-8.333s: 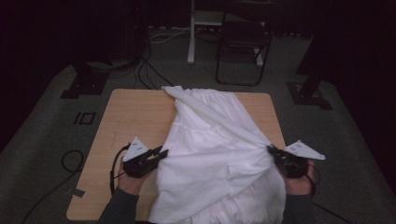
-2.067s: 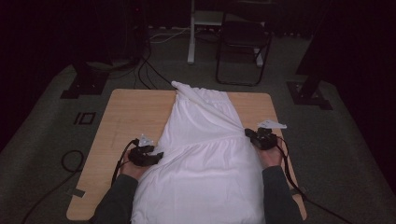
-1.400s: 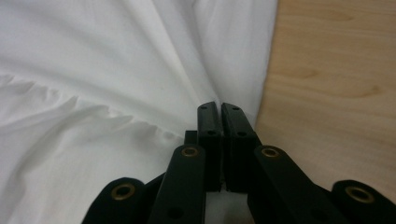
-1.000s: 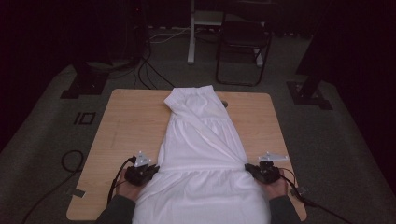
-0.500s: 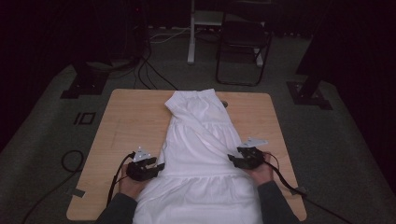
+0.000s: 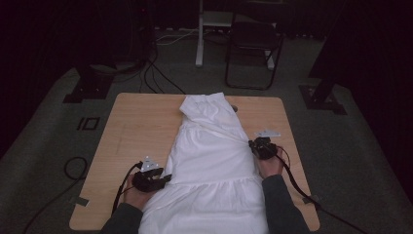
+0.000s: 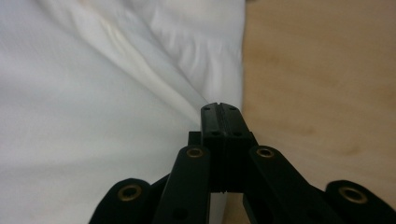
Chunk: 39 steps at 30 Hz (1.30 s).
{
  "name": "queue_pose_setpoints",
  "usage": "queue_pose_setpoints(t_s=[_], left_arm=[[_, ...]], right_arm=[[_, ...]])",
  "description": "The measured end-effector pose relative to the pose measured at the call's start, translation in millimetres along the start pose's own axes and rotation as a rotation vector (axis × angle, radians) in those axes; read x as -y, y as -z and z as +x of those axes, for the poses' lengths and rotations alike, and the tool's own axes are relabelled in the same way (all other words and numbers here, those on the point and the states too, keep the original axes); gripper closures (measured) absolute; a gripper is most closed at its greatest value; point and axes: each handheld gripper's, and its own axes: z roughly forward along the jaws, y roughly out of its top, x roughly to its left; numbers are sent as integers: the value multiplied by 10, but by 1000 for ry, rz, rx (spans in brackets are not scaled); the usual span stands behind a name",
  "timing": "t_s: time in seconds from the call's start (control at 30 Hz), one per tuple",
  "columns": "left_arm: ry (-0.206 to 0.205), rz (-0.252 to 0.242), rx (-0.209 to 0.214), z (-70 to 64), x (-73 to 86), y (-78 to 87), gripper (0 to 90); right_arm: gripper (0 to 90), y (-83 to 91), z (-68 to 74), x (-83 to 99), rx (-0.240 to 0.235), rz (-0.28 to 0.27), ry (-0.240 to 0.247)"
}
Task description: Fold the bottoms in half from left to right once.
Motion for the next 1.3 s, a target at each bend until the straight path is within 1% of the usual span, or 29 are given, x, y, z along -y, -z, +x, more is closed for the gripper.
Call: queue_pose_setpoints(t_s=[0.1, 0.13, 0.2, 0.27, 0.33, 0.37, 0.4, 0.43, 0.47, 0.53, 0.57, 0.6, 0.63, 0.67, 0.7, 0.8, 0.83, 0.9, 0.93, 1.0, 1.03, 1.07, 1.1, 1.13, 1.17, 1.2, 1.23, 1.27, 1.3], left_arm=[[4, -45, -11, 85, -165, 51, 481], [2, -63, -10, 119, -256, 57, 476], [6, -85, 0, 181, -466, 5, 457], [11, -73, 3, 232, -670, -140, 429], [29, -48, -4, 273, -805, -358, 407], [34, -37, -20, 292, -836, -474, 410], [37, -36, -51, 307, -841, -579, 429], [37, -36, -51, 307, -841, -579, 477], [67, 6, -57, 358, -806, -757, 580], [67, -4, -39, 366, -763, -769, 795], [69, -4, -37, 353, -747, -749, 862], [51, 1, -39, 332, -730, -727, 886], [51, 1, -39, 332, -730, -727, 889], [22, 14, -32, 277, -671, -658, 889], [11, 17, -28, 249, -621, -610, 890], [30, 9, 14, 137, -420, -447, 889], [8, 17, 15, 71, -362, -387, 888], [-29, 41, 11, -52, -261, -265, 886], [-18, 38, 19, -89, -201, -215, 885], [-12, 25, 39, -127, -103, -145, 878], [-12, 25, 39, -127, -103, -145, 872], [-5, 18, 43, -125, -71, -124, 872], [-2, 13, 47, -116, -75, -131, 860], [1, 12, 48, -104, -83, -141, 855], [12, 9, 51, -90, -94, -157, 853], [20, 5, 52, -81, -107, -174, 852], [19, 3, 48, -76, -121, -189, 852], [22, -4, 49, -66, -138, -215, 852], [22, -4, 49, -66, -138, -215, 853]], right_arm=[[879, -108, -23, 95, -38, 23, -13], [875, -137, -27, 114, -41, 35, -11], [865, -146, -35, 127, -45, 29, -19], [853, -147, -45, 121, -49, 34, -24], [850, -148, -60, 122, -55, 35, -29], [850, -148, -66, 127, -60, 32, -36], [850, -148, -71, 134, -63, 27, -40], [850, -148, -71, 134, -63, 27, -40], [852, -145, -77, 147, -68, 20, -37], [863, -138, -82, 152, -74, 22, -38], [868, -128, -86, 158, -82, 25, -49], [874, -117, -91, 169, -89, 27, -48], [874, -117, -91, 169, -89, 27, -48], [877, -100, -89, 182, -94, 29, -45], [880, -51, -77, 219, -101, 35, -46], [881, 85, -7, 335, -111, 42, -28], [882, 148, 38, 386, -116, 47, -19], [882, 286, 149, 488, -123, 62, 28], [882, 356, 205, 539, -129, 71, 45], [882, 480, 289, 629, -150, 90, 71], [882, 480, 289, 629, -150, 90, 71], [880, 527, 311, 660, -167, 101, 74], [835, 578, 313, 675, -190, 125, 57], [792, 592, 297, 664, -188, 124, 54], [728, 601, 284, 645, -187, 108, 50], [657, 612, 272, 604, -173, 73, 50], [626, 619, 268, 544, -164, 36, 44], [601, 620, 270, 470, -171, 4, 43], [601, 620, 270, 470, -171, 4, 43]])
